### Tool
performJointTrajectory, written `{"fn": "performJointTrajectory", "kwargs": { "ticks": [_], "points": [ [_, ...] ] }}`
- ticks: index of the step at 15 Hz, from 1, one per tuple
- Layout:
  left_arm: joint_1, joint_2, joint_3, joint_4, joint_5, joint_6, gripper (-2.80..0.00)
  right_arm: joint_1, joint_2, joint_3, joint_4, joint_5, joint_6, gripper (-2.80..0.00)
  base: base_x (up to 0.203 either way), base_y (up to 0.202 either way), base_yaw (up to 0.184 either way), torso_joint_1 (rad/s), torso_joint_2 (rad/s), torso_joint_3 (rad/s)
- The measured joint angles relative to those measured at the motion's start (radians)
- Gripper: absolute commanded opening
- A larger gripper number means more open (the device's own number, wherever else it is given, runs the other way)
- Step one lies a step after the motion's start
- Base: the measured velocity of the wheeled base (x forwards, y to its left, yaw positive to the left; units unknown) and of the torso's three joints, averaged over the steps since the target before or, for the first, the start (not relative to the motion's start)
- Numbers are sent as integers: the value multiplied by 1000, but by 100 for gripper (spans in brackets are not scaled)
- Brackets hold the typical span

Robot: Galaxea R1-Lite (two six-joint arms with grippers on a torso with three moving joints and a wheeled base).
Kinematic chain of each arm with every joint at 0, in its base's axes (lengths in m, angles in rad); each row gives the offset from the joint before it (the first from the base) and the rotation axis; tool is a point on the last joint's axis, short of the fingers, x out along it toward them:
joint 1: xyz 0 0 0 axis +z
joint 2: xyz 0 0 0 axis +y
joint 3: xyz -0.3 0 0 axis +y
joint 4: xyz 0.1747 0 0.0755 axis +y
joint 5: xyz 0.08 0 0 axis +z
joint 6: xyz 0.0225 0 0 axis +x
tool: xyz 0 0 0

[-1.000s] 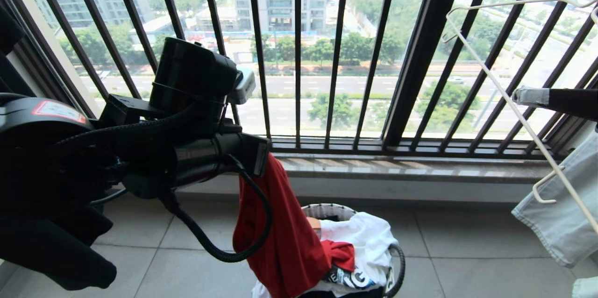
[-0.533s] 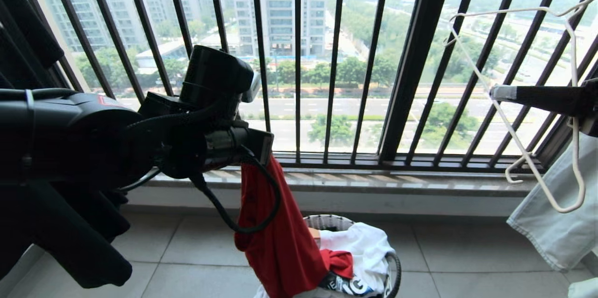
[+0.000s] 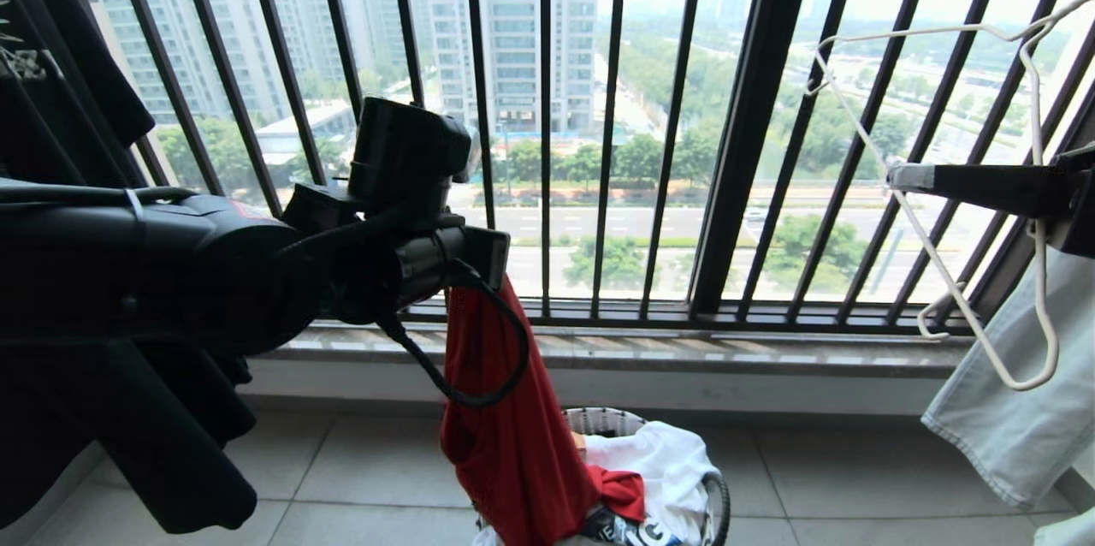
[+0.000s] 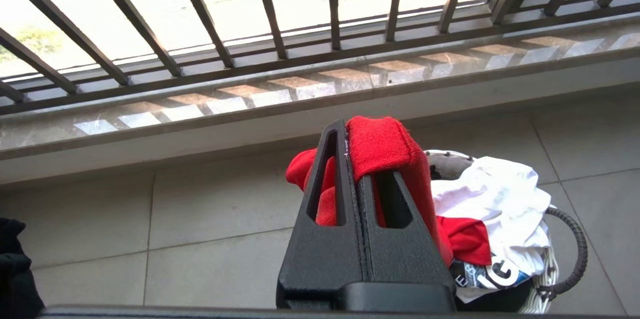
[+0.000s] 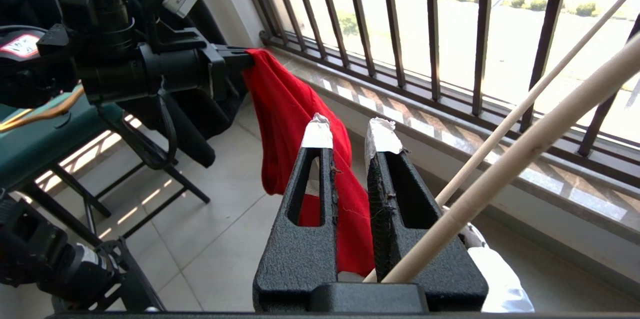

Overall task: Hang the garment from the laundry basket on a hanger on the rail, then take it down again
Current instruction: Pick up clothes from the basket

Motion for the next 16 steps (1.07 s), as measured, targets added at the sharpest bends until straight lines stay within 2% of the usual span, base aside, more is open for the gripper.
{"fn": "performJointTrajectory", "kwargs": {
  "ticks": [4, 7, 8, 11, 13, 16],
  "points": [
    [5, 22, -15, -24, -3, -15, -280, 8, 13, 1, 0, 2, -1, -280, 0, 0, 0, 0, 0, 0],
    [7, 35, -96, -20, -3, -136, -280, 45, 35, 9, 3, 0, -4, -280, 0, 0, 0, 0, 0, 0],
    [7, 38, -112, -18, -3, -149, -280, 70, 41, 15, 4, -1, -4, -280, 0, 0, 0, 0, 0, 0],
    [16, 47, -135, 4, -1, -154, -280, 144, 70, 33, 10, -5, -12, -280, 0, 0, 0, 0, 0, 0],
    [37, 58, -160, 51, -1, -154, -280, 197, 92, 52, 13, -6, -48, -280, 0, 0, 0, 0, 0, 0],
    [106, 75, -202, 80, -1, -153, -280, 281, 119, 76, 57, -35, -123, -280, 0, 0, 0, 0, 0, 0]
  ]
}}
